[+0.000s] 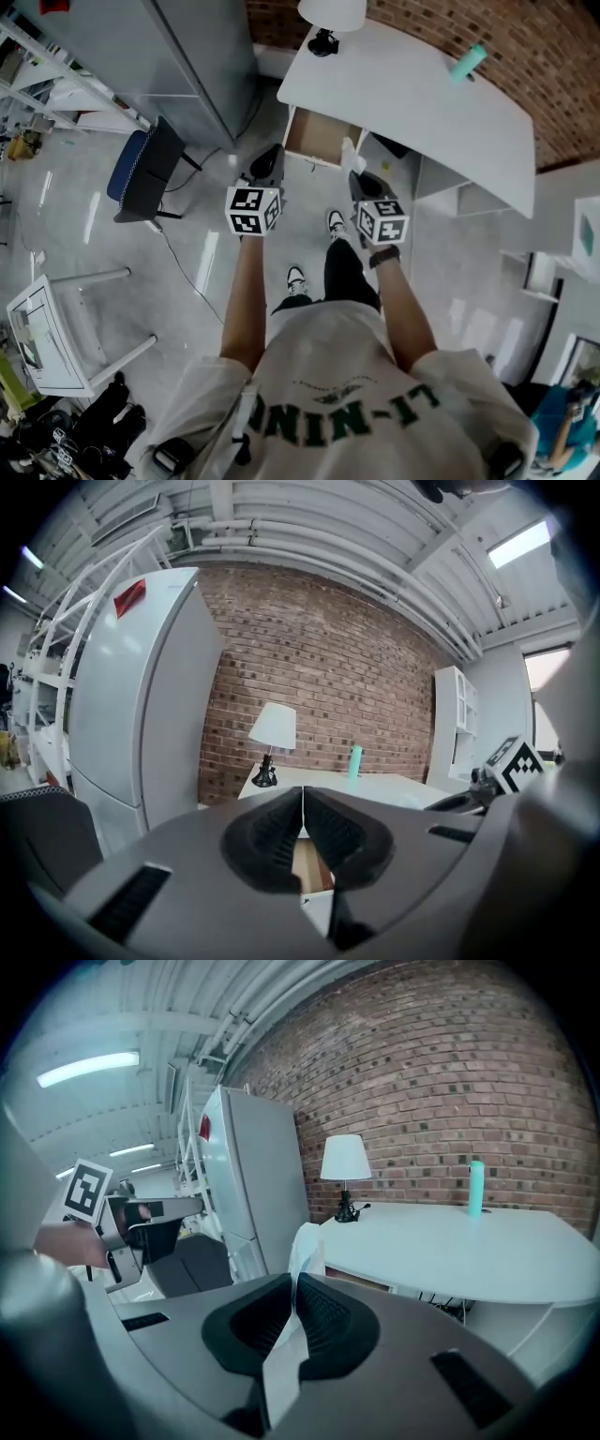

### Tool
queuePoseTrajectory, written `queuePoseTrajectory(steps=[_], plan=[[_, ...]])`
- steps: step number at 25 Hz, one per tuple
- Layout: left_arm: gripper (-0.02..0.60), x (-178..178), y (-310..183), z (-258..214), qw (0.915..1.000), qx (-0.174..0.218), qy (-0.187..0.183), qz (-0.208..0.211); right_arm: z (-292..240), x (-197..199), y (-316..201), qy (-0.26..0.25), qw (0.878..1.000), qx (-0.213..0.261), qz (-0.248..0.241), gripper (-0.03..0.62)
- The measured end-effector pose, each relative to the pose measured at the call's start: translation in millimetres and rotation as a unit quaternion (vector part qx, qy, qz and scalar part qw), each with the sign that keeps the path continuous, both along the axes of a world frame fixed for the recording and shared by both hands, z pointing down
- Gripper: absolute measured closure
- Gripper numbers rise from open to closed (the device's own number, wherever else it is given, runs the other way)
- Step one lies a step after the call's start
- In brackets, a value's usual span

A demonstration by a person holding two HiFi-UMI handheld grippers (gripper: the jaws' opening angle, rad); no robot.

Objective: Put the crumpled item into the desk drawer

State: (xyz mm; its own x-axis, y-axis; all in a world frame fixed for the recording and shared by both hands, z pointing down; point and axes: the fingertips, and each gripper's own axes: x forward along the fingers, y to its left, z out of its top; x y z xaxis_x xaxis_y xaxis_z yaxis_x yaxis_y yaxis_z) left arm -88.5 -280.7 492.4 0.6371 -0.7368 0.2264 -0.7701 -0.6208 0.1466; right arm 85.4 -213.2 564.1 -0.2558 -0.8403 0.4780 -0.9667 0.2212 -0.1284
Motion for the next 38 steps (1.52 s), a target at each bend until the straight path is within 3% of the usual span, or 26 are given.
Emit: queuePoseTrajectory(steps=[12, 38], plan=[[0.580, 43.7, -16.1, 49.8, 0.9986, -0.033, -0.014, 0.039, 45.2, 22.3, -44.0, 0.046, 0.997, -0.024, -0.058, 0.579], [0.580, 93.1, -76.9, 169.6, 0.9945, -0.089, -0.031, 0.046, 193.4, 60.5, -132.7, 0.133, 0.974, -0.098, -0.155, 0.577]])
